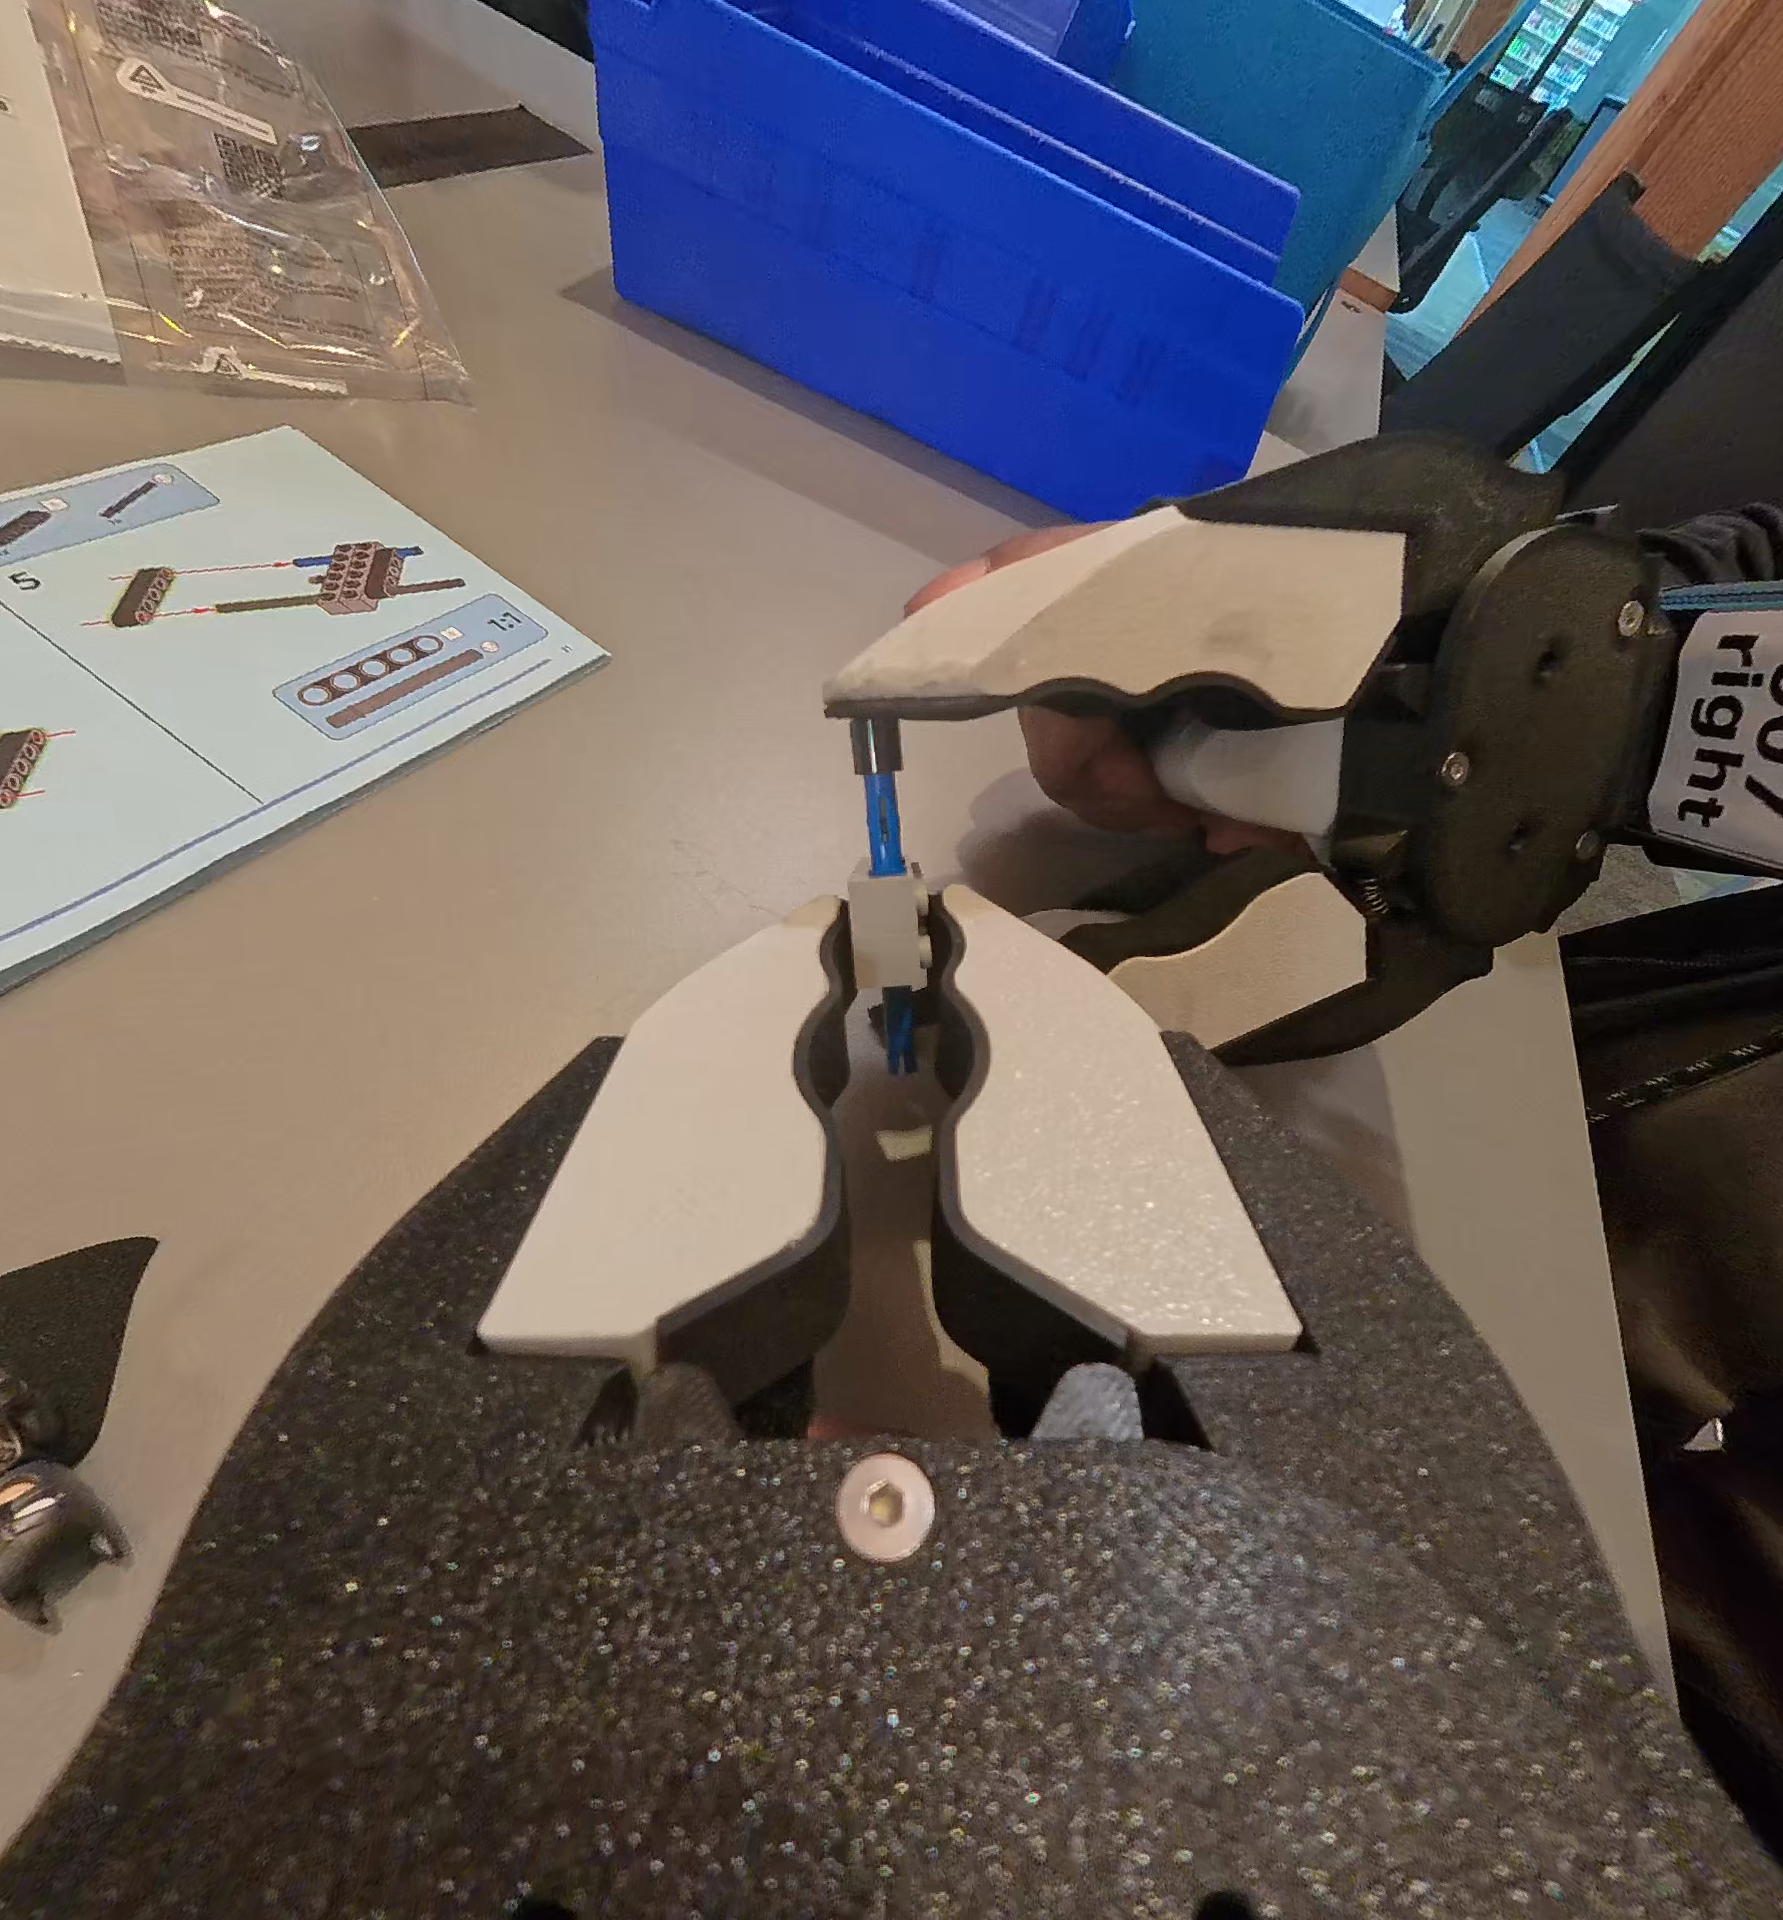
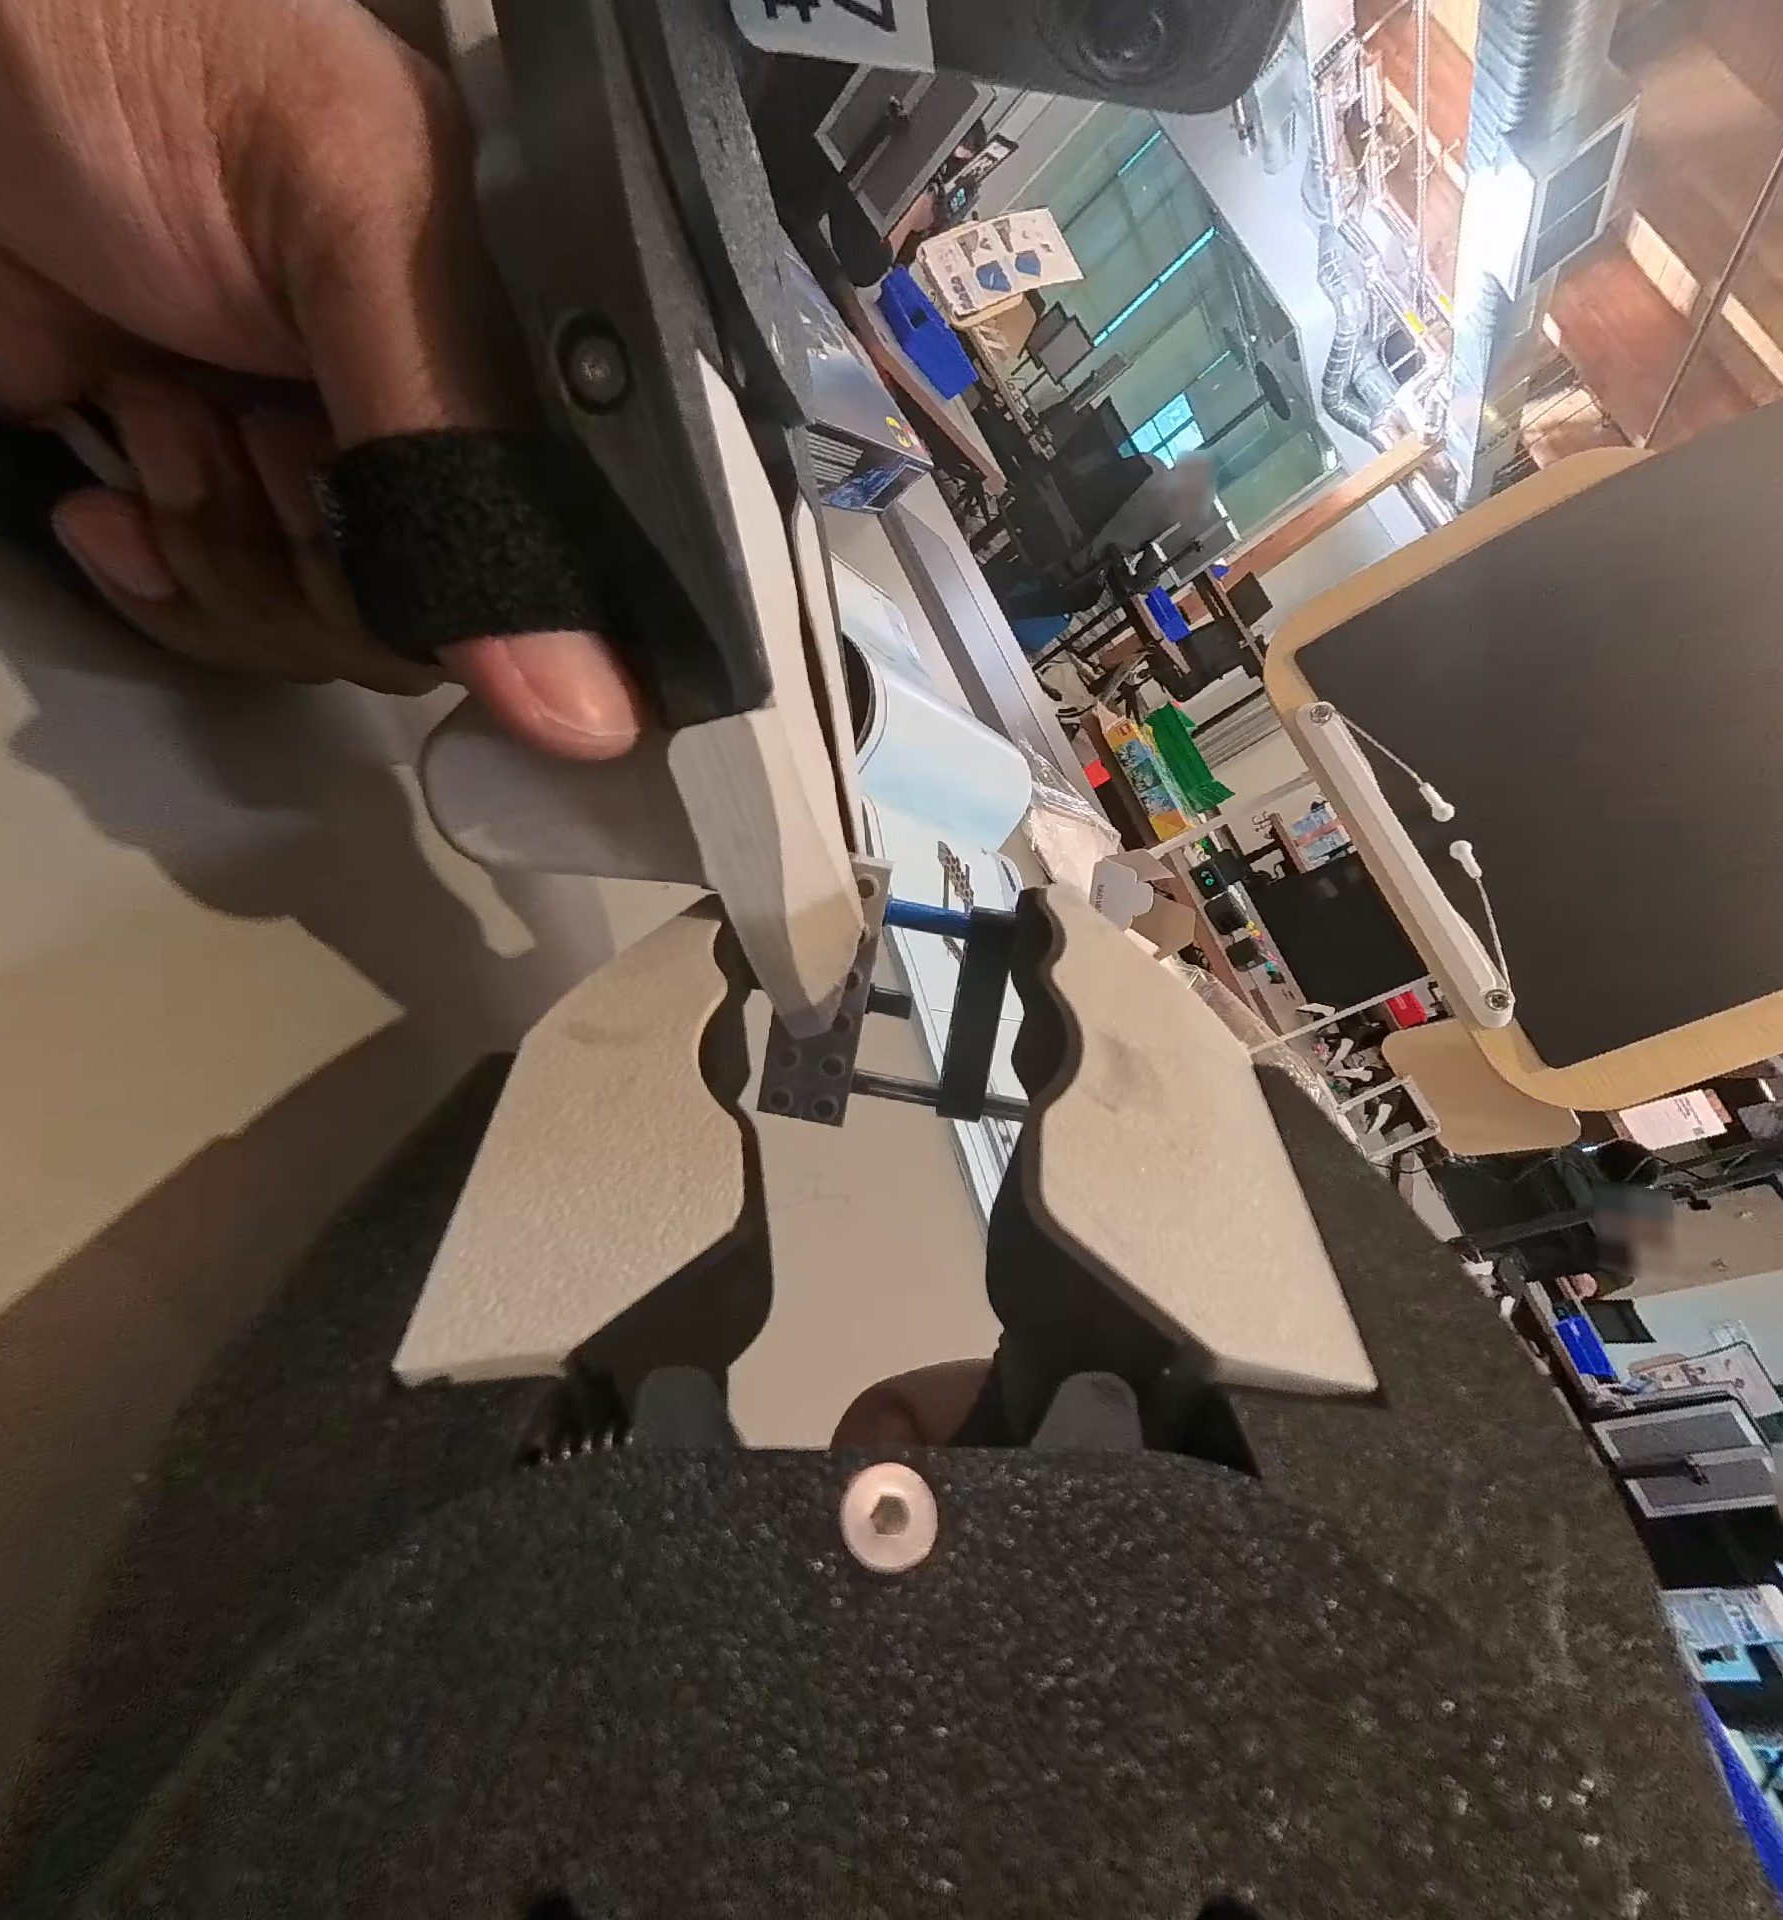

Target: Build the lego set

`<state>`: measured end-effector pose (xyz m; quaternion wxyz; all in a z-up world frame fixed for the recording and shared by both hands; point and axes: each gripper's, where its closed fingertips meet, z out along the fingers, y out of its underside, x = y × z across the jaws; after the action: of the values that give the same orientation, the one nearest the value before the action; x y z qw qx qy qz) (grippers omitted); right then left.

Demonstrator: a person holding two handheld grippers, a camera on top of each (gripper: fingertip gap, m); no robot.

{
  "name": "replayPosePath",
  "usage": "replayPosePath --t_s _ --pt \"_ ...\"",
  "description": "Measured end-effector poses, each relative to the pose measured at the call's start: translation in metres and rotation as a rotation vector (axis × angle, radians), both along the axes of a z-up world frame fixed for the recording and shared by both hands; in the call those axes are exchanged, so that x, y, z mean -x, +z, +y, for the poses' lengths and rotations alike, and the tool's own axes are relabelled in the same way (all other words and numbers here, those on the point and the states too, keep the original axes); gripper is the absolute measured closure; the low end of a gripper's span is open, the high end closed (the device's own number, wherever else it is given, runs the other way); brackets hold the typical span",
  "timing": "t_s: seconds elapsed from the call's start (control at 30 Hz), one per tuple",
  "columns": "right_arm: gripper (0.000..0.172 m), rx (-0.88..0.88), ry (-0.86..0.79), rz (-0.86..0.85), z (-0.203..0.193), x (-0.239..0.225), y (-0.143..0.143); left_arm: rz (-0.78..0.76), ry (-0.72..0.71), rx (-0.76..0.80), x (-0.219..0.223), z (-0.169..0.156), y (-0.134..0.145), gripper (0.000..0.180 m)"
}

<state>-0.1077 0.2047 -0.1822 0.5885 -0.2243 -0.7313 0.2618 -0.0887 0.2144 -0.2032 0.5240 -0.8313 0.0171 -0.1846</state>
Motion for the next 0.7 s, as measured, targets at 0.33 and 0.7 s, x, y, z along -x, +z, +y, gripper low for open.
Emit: replayPosePath --t_s 0.33,0.7 --pt "0.123 -0.004 -0.002 -0.003 0.0008 -0.0001 -0.0014 0.011 0.007 0.007 0.0005 0.0006 -0.0009 0.168" --pt "0.130 -0.037 -0.006 0.000 -0.0006 -0.0001 -0.0043 0.014 0.014 0.024 0.0013 0.0010 -0.0033 0.169"
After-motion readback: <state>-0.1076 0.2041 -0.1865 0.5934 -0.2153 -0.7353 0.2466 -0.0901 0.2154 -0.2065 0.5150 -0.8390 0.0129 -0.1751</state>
